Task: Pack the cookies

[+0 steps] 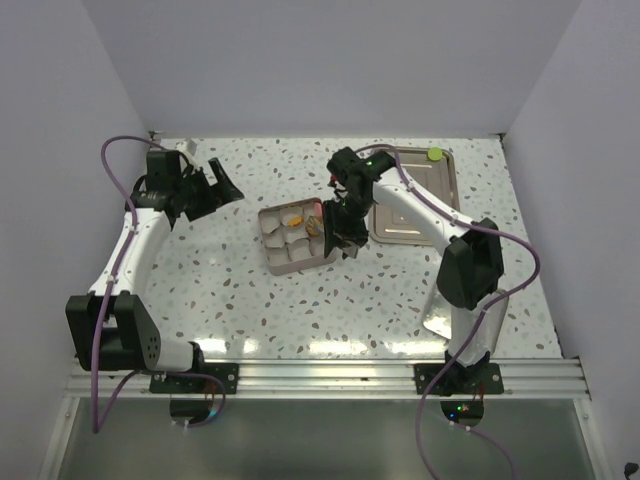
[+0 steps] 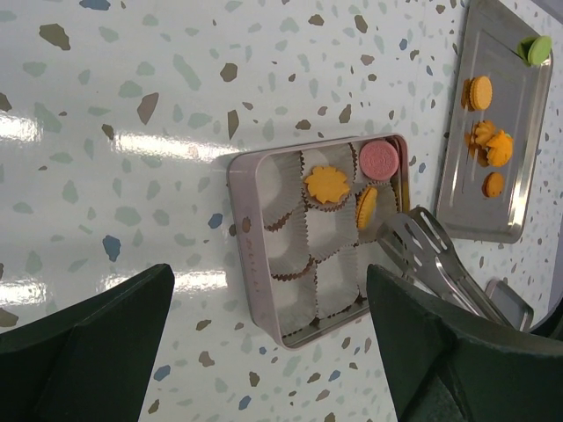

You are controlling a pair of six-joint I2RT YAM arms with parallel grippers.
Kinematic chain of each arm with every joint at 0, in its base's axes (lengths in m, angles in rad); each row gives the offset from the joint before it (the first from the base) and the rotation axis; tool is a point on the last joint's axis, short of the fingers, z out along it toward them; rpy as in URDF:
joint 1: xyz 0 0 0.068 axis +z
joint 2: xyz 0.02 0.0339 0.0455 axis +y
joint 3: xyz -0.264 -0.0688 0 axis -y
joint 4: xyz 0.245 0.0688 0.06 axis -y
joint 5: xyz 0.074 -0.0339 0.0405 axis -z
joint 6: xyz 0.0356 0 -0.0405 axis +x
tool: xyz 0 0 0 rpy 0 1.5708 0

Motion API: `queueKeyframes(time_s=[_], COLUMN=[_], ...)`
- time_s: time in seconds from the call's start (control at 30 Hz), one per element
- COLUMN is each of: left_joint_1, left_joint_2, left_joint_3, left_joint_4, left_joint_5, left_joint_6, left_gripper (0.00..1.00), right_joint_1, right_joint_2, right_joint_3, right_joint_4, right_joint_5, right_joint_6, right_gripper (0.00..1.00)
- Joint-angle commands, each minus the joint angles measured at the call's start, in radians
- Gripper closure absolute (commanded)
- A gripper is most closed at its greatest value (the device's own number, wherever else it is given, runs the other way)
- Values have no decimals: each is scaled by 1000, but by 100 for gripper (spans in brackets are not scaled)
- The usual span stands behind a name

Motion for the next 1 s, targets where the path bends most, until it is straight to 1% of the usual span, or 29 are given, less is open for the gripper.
queueKeyframes(time_s=[0.0, 0.27, 0.37, 0.5, 0.57, 0.67, 0.83, 0.97], left_joint_1=[1, 1, 1, 1, 1, 1, -7, -15], left_joint_2=[-19, -22, -20, -16, -11, -5, 4, 4], left_joint_3=[-11, -3, -6, -4, -1, 2, 6, 8], left_joint_4=[46, 38, 40, 44, 44, 43, 43, 38], left_joint_5=[0, -6, -6, 2, 7, 16, 30, 31], left_joint_6=[4, 7, 4, 1, 1, -2, -4, -4], left_gripper=[4, 4, 4, 4, 4, 4, 4, 4], right_joint_1=[1, -24, -77, -197, -247, -298, -343, -383], right_joint_2=[-10, -4, -21, -32, -30, -9, 72, 131], right_joint_3=[38, 167, 197, 190, 191, 197, 240, 282], right_joint_4=[12, -60, -76, -99, -105, -123, -140, -142], right_joint_5=[-7, 64, 73, 81, 108, 133, 179, 185], right_joint_6=[14, -3, -18, -56, -84, -114, -141, -150], right_gripper=[51, 51, 51, 51, 51, 50, 50, 50])
